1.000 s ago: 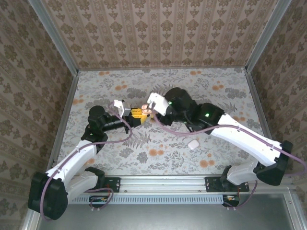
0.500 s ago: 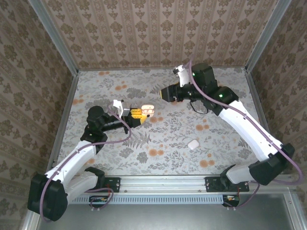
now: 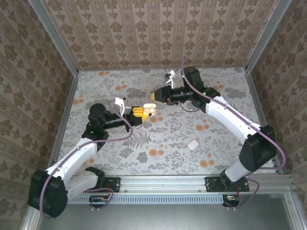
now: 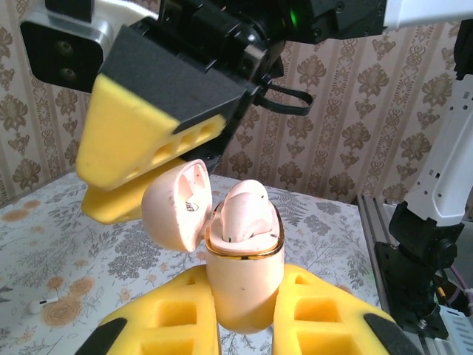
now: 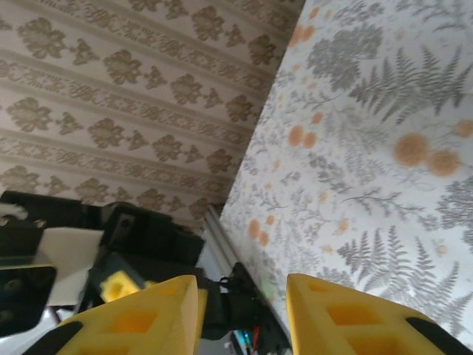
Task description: Insert wireless bluetooth earbuds into charging case
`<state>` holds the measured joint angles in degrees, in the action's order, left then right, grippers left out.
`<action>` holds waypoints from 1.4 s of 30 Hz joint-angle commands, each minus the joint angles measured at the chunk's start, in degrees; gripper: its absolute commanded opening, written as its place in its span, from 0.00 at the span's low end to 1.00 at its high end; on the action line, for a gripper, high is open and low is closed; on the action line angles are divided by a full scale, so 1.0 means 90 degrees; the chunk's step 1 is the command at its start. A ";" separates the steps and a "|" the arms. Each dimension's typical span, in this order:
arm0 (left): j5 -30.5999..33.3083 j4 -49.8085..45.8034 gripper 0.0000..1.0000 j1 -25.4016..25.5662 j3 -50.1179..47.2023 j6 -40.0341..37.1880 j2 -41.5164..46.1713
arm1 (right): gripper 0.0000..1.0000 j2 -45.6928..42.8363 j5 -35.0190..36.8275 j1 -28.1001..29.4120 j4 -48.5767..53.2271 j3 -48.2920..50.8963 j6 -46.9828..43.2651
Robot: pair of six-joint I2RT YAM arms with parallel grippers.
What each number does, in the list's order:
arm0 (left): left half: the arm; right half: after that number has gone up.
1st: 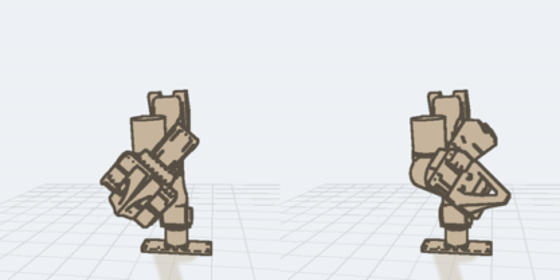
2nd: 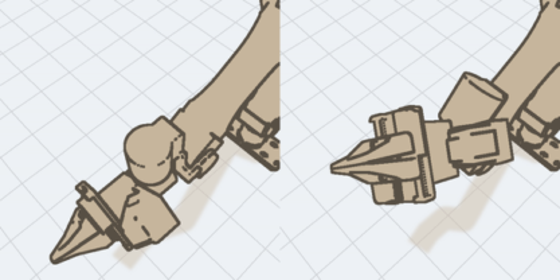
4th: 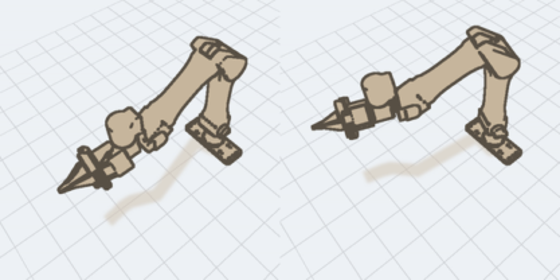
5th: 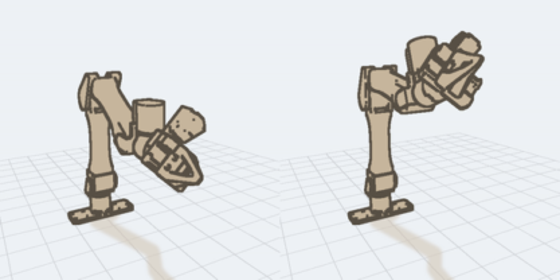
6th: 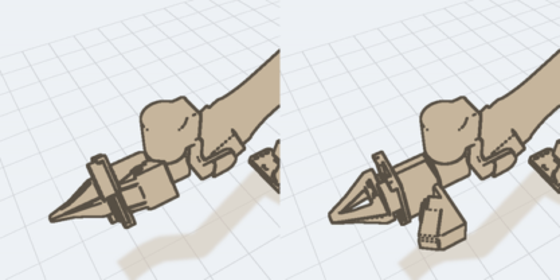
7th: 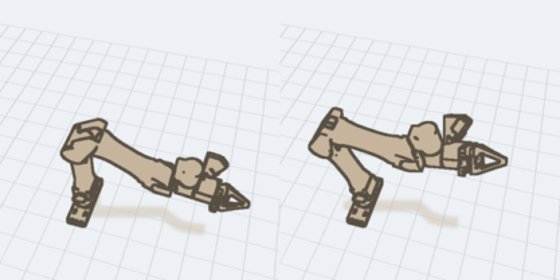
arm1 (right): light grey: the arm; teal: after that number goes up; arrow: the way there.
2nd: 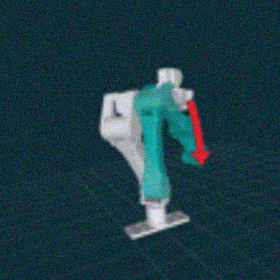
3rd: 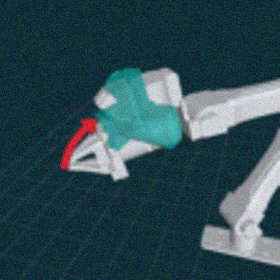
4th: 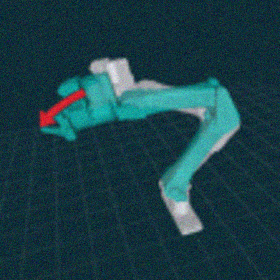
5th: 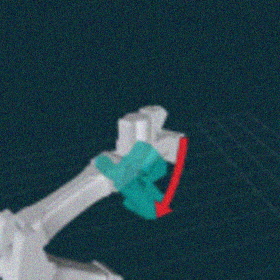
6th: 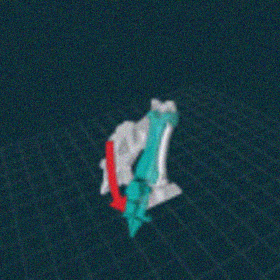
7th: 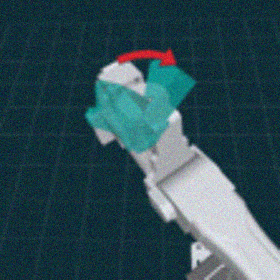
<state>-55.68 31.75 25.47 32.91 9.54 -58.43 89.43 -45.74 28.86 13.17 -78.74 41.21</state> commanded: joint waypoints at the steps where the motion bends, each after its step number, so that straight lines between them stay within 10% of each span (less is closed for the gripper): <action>1: 0.0002 0.0299 0.00 0.0023 0.0208 0.0088 -0.0031 | 0.36 0.0054 -0.0561 0.0113 -0.0345 0.0043 0.0183; 30: 0.0806 0.0069 0.00 0.0028 0.0053 0.0034 0.0038 | 0.32 -0.0595 -0.0923 0.0261 0.0310 0.0207 -0.0802; 42: 0.1190 -0.0092 0.00 -0.0022 -0.0186 0.0067 0.0098 | 0.42 -0.1353 0.1268 -0.0138 0.1314 0.0420 -0.1132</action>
<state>-47.66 30.44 25.76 32.23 9.50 -58.57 80.68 -42.68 29.10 19.33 -76.20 32.64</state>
